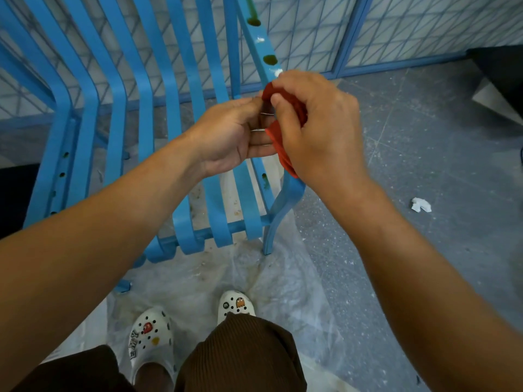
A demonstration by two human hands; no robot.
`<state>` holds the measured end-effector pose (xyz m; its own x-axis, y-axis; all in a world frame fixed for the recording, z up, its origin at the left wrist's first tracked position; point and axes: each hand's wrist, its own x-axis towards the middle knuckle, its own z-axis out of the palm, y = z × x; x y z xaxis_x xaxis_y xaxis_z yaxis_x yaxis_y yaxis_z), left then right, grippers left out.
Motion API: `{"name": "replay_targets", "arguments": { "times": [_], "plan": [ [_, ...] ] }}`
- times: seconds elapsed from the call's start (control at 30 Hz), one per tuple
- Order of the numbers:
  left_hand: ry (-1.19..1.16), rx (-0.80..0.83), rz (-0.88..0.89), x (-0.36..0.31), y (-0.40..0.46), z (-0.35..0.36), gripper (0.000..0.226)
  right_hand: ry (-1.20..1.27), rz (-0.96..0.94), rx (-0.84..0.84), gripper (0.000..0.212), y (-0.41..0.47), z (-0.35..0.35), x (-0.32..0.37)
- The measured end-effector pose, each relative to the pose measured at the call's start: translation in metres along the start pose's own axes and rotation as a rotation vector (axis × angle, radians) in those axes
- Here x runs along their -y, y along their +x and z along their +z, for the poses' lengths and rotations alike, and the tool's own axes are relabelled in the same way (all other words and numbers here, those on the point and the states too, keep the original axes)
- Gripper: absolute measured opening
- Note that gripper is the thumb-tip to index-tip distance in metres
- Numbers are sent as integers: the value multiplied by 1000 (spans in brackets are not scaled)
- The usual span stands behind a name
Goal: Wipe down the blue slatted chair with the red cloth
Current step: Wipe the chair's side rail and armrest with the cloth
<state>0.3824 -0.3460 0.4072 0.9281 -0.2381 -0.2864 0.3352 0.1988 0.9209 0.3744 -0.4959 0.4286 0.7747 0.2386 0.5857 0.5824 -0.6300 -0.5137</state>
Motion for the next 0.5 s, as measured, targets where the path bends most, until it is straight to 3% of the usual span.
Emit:
{"name": "replay_targets", "arguments": {
  "times": [0.33,0.5],
  "plan": [
    [-46,25,-34,-1,-6,1,40,93,-48,-165,21,-59,5,-15],
    [-63,37,-19,2,-8,4,41,124,20,-118,20,-59,-7,-9]
  ]
}}
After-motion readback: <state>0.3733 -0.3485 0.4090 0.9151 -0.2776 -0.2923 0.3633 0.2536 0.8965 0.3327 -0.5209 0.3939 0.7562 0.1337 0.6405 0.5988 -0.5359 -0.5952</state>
